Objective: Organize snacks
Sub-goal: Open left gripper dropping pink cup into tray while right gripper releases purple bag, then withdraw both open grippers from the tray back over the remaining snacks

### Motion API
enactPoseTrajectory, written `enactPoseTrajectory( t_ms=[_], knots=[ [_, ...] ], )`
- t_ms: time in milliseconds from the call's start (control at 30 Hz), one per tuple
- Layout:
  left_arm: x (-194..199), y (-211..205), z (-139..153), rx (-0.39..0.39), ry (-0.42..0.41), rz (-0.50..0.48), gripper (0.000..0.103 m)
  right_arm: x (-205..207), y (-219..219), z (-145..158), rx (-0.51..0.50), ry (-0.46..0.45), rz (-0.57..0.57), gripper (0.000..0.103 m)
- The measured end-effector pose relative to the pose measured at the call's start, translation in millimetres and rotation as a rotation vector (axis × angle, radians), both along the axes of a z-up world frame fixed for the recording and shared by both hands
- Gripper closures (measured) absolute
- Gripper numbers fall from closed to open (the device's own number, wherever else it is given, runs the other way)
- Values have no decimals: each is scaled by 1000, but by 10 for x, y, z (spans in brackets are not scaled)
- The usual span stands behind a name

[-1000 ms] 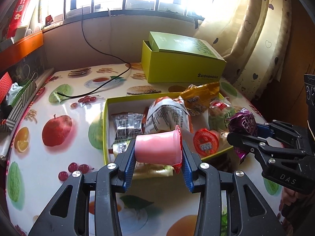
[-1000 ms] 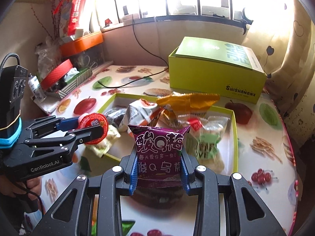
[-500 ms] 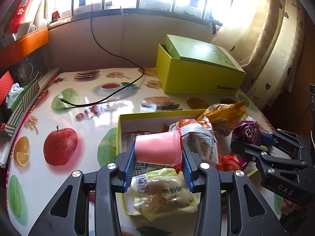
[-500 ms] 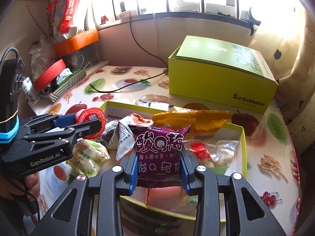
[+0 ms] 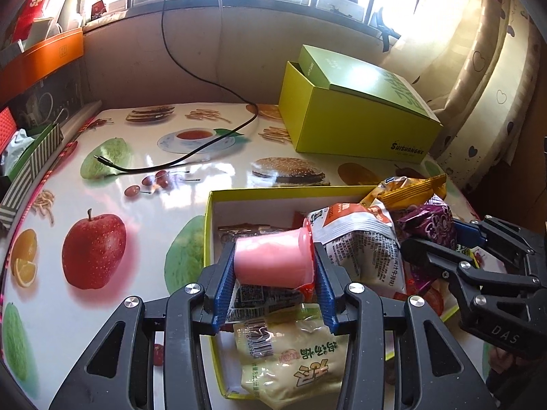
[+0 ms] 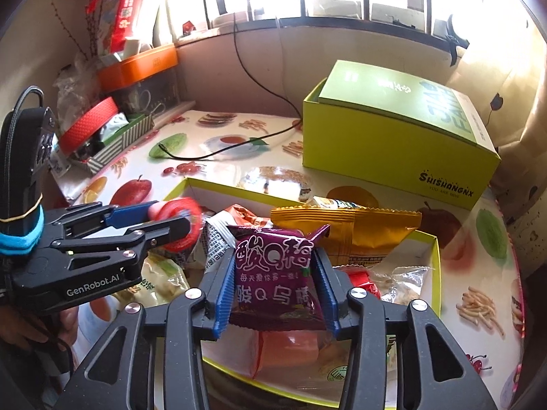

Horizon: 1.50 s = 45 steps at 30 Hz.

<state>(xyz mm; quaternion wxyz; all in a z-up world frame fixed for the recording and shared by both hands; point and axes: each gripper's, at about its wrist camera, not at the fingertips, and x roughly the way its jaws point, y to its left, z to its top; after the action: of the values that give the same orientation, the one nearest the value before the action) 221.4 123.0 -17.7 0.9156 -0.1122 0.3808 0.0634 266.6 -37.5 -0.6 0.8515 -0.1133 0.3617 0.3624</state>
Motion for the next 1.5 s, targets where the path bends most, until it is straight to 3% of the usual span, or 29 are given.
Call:
enactPoseTrajectory(
  t_ms=[233, 1000, 1500],
  knots=[
    [-72, -12, 100, 3, -42, -7, 48, -104, -69, 116, 18, -34, 1, 55],
    [-738, -464, 241, -24, -27, -75, 48, -901, -748, 167, 31, 18, -60, 54],
    [-1169, -734, 126, -23, 16, -85, 48, -1270, -974, -7, 37, 109, -69, 53]
  ],
)
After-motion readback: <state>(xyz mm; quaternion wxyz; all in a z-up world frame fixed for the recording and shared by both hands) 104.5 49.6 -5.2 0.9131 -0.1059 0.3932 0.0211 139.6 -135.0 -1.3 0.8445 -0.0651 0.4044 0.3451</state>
